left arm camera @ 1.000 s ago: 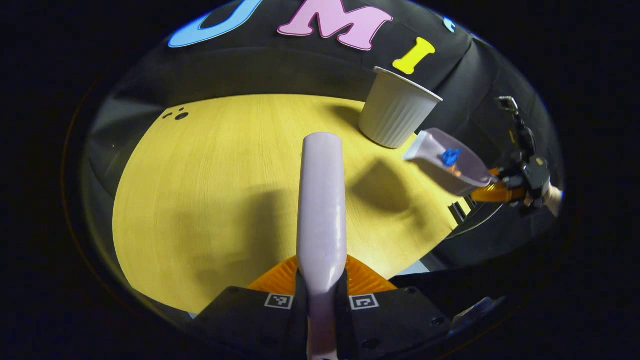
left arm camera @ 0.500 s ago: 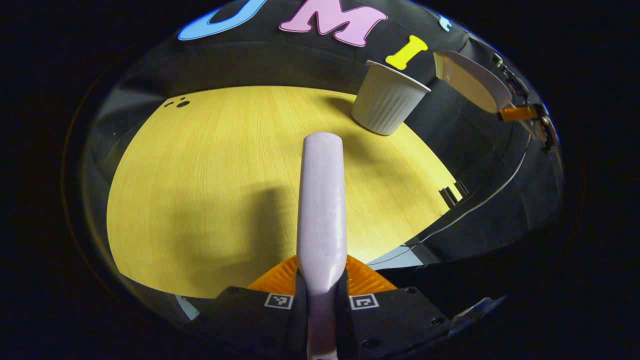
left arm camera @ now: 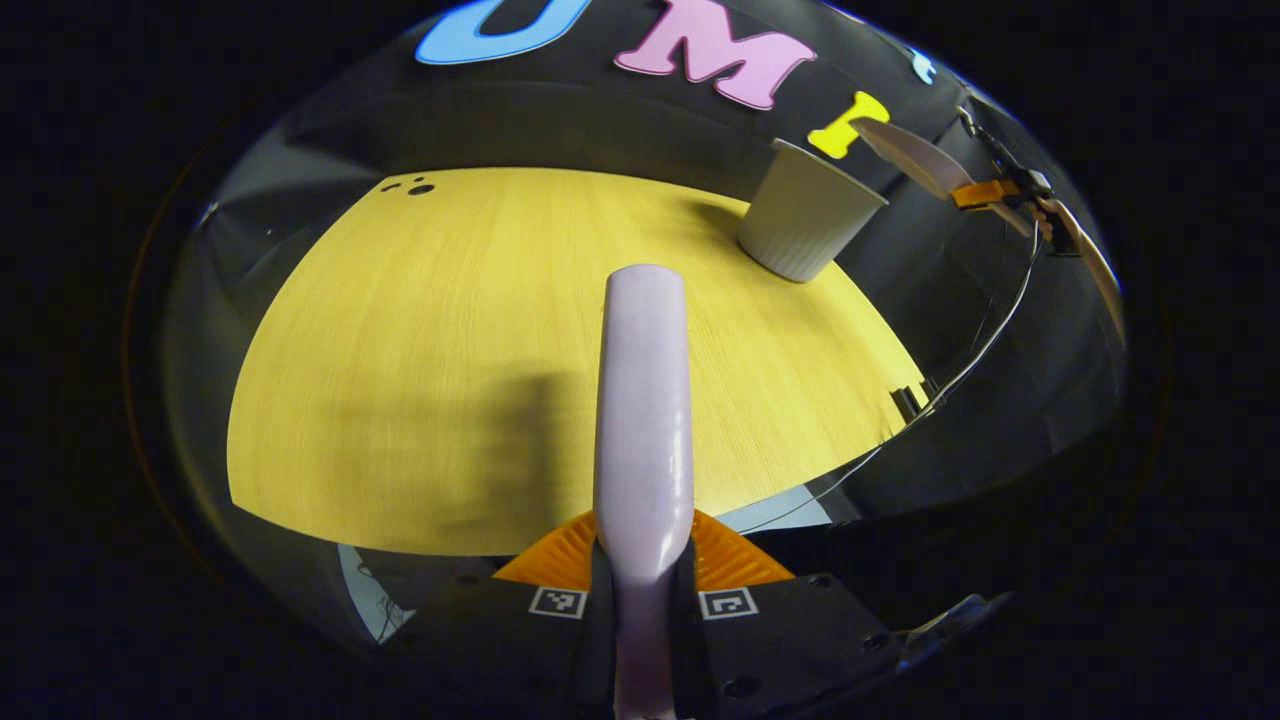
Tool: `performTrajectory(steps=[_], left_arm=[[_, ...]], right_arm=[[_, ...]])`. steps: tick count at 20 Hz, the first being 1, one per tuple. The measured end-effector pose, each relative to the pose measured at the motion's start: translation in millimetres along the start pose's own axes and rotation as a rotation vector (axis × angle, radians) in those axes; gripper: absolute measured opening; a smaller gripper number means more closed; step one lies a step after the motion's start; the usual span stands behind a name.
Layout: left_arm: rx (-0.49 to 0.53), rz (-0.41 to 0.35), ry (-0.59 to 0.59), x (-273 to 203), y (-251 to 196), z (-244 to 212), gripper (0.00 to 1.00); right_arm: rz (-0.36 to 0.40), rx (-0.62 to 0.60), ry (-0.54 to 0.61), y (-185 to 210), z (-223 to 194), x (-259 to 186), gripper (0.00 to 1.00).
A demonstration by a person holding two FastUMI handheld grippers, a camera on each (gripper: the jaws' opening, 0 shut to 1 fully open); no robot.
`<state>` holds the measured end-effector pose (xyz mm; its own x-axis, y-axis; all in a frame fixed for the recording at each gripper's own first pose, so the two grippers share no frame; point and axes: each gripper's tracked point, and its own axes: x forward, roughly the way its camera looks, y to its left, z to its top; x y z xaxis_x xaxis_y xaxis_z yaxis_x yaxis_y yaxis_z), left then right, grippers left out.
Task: Pick up the small broom and dustpan from the desktop, sweep the trash into the dustpan with the broom, and then empty the trash into the garbage bin.
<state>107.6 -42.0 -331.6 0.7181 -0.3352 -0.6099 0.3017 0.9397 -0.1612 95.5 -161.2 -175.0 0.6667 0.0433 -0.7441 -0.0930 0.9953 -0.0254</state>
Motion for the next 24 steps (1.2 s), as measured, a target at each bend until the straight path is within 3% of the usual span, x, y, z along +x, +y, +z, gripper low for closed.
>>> performTrajectory(steps=[3,4,6,13,14,15,24], left_arm=[[-0.023,0.028,-0.006,-5,14,3,0.26],[-0.033,0.032,-0.011,-6,17,7,0.25],[-0.051,0.036,-0.017,-7,21,15,0.27],[-0.046,0.037,-0.01,4,21,26,0.27],[-0.042,0.037,-0.005,5,21,26,0.27],[-0.035,0.04,0.0,7,21,25,0.27],[-0.057,0.033,0.032,18,25,27,0.26]], right_arm=[[-0.049,0.0,0.023,-14,4,14,0.35],[-0.055,0.013,0.019,-14,8,18,0.4],[-0.087,0.025,0.012,-20,13,27,0.36],[-0.271,-0.103,0.019,-59,14,41,0.36],[-0.297,-0.126,0.017,-64,14,42,0.31],[-0.323,-0.158,0.017,-70,17,44,0.36],[-0.554,-0.344,-0.021,-101,31,53,0.36]])
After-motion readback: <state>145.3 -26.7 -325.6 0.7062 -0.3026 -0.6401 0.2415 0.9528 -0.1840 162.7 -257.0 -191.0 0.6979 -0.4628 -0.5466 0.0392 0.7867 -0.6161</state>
